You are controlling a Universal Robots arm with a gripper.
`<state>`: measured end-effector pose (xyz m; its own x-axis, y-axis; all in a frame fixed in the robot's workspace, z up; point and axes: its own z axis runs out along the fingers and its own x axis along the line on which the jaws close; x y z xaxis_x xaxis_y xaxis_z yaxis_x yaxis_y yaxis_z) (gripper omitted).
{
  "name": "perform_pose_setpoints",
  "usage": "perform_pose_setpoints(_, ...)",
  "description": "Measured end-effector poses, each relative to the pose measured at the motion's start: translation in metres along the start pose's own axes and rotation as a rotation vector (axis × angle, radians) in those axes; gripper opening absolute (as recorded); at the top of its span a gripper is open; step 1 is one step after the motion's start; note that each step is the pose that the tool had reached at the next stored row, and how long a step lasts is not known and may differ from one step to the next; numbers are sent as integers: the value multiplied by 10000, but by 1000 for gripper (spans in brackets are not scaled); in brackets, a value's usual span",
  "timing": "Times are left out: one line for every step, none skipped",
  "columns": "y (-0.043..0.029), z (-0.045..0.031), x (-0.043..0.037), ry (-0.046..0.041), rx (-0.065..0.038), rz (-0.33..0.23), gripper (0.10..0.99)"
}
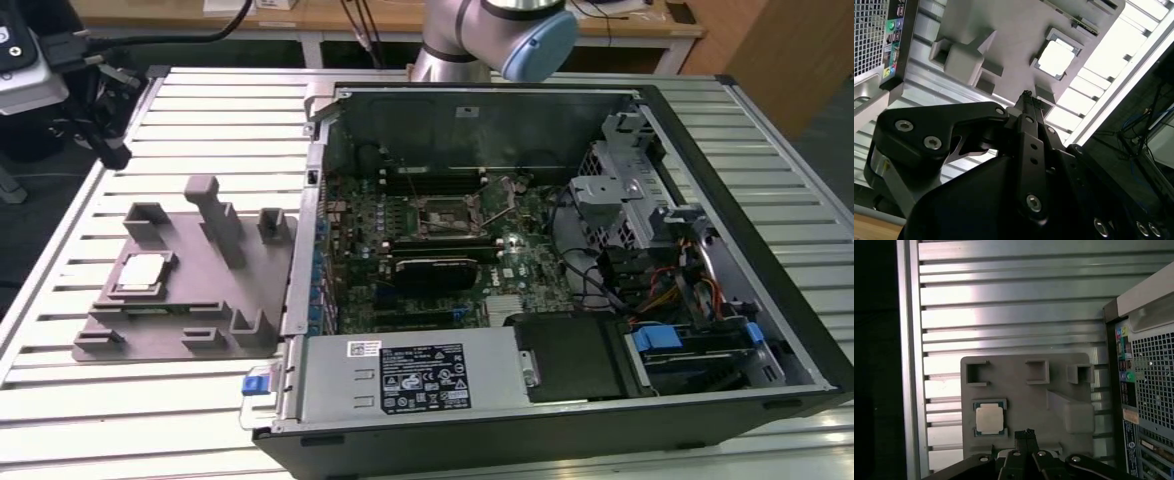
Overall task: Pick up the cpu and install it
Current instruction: 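Reach for the cpu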
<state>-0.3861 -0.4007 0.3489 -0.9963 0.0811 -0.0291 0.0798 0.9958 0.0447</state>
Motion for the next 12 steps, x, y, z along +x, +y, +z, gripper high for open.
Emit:
perform_pose_setpoints(-3, 17, 7, 1, 0, 0, 106)
perform_pose_setpoints(-6, 34, 15, 2, 0, 0, 106)
perform_pose_setpoints(-10, 50, 23, 3, 1, 0, 106)
perform_pose_setpoints(-13, 67, 32, 4, 1, 0, 106)
perform_pose_setpoints(-18, 86, 41, 4, 0, 0, 106)
perform_pose_setpoints(-23, 104, 48, 5, 0, -1, 106)
perform_pose_setpoints(-27, 121, 54, 7, 1, -2, 106)
perform_pose_setpoints(-31, 139, 60, 9, 1, -1, 106)
perform_pose_setpoints(-35, 157, 67, 10, 2, 0, 106)
perform_pose_setpoints(-40, 174, 73, 12, 1, 0, 106)
perform_pose_setpoints(-45, 192, 80, 12, 1, -1, 106)
perform_pose_setpoints(-51, 209, 86, 14, 1, 1, 106)
